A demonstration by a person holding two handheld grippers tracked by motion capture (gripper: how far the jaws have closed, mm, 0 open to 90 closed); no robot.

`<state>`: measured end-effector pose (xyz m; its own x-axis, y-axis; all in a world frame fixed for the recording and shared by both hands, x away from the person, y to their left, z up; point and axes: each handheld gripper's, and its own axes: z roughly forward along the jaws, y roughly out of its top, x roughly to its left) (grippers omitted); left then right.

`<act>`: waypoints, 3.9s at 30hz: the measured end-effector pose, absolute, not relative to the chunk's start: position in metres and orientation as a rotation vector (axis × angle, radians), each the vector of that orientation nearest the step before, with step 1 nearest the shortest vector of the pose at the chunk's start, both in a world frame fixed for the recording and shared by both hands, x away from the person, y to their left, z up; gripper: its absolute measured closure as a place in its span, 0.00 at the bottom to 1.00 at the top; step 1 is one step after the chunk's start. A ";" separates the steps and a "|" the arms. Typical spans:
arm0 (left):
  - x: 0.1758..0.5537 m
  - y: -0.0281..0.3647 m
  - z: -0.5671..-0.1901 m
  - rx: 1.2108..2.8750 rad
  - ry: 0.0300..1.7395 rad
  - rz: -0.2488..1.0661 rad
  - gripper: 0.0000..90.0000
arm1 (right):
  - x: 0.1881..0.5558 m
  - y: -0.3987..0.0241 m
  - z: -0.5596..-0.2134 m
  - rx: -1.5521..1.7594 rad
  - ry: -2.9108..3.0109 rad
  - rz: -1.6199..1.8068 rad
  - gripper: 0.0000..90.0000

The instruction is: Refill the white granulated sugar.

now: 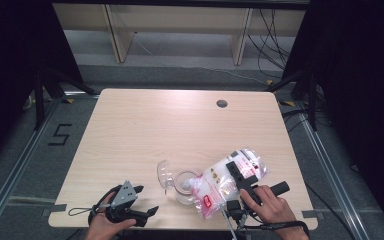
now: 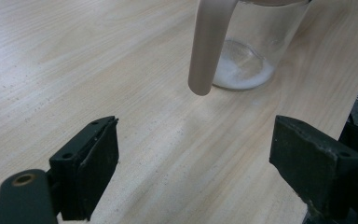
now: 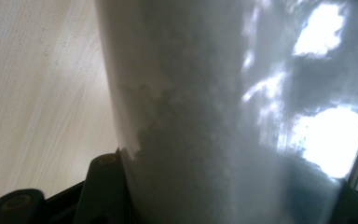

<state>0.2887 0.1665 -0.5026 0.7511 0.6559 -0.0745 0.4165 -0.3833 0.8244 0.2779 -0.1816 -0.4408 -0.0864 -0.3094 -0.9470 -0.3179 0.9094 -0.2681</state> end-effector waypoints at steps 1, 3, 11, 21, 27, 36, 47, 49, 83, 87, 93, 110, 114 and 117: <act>0.289 0.167 -0.503 2.038 0.801 0.331 0.17 | 0.278 -0.182 -0.441 -0.482 1.680 0.006 0.57; 0.289 0.167 -0.503 2.032 0.807 0.329 0.17 | 0.278 -0.182 -0.441 -0.467 1.687 0.013 0.57; 0.289 0.167 -0.503 2.038 0.802 0.333 0.17 | 0.279 -0.181 -0.440 -0.477 1.685 0.006 0.57; 0.289 0.167 -0.502 2.028 0.808 0.330 0.17 | 0.281 -0.179 -0.437 -0.500 1.672 0.007 0.57; 0.289 0.167 -0.502 2.037 0.802 0.334 0.17 | 0.281 -0.179 -0.437 -0.511 1.671 -0.003 0.57; 0.289 0.167 -0.502 2.038 0.802 0.332 0.17 | 0.280 -0.178 -0.435 -0.515 1.662 -0.001 0.58; 0.289 0.167 -0.502 2.040 0.797 0.334 0.17 | 0.279 -0.179 -0.434 -0.499 1.668 -0.008 0.58; 0.289 0.167 -0.502 2.041 0.796 0.336 0.17 | 0.280 -0.179 -0.434 -0.510 1.661 -0.012 0.58; 0.289 0.166 -0.502 2.034 0.799 0.336 0.17 | 0.278 -0.183 -0.434 -0.464 1.681 -0.003 0.59; 0.289 0.168 -0.502 2.058 0.799 0.348 0.17 | 0.278 -0.181 -0.431 -0.501 1.667 -0.014 0.59; 0.289 0.166 -0.502 2.034 0.807 0.336 0.17 | 0.277 -0.181 -0.430 -0.509 1.658 -0.014 0.59; 0.289 0.167 -0.502 2.033 0.806 0.339 0.17 | 0.277 -0.183 -0.430 -0.493 1.670 -0.009 0.60; 0.289 0.167 -0.502 2.031 0.807 0.339 0.17 | 0.277 -0.184 -0.432 -0.481 1.689 -0.006 0.61; 0.289 0.167 -0.502 2.033 0.805 0.338 0.17 | 0.279 -0.183 -0.431 -0.523 1.666 -0.010 0.61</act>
<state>0.2889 0.1666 -0.5021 0.7511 0.6568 -0.0669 0.4120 -0.3873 0.8248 0.2793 -0.1830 -0.4312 -0.0692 -0.3416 -0.9373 -0.3298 0.8946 -0.3016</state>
